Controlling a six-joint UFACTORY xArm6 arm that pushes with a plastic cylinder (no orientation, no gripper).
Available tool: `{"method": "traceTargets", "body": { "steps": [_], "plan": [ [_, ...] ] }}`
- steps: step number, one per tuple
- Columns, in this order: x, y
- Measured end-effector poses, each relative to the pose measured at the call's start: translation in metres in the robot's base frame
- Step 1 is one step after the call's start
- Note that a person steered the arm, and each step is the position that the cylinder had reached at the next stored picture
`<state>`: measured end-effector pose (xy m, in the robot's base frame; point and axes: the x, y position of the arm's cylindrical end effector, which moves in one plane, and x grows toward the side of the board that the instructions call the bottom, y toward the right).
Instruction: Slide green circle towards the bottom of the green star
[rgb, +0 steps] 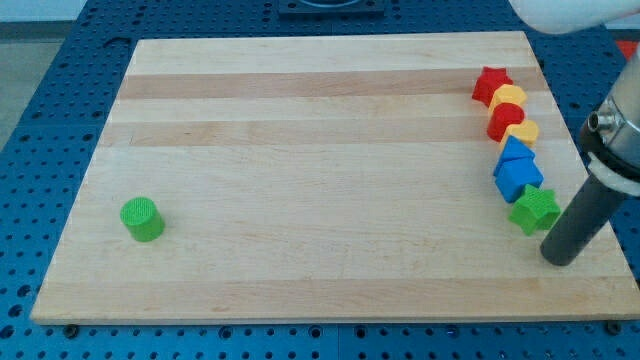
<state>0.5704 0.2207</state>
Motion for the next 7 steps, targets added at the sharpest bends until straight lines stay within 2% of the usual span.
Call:
{"method": "traceTargets", "body": {
  "steps": [1,2,4,5,6,7],
  "plan": [
    [0.005,-0.051],
    [-0.011,-0.113],
    [-0.095,-0.228],
    [-0.103,-0.312],
    [-0.097,-0.411],
    [-0.087,-0.483]
  ]
}}
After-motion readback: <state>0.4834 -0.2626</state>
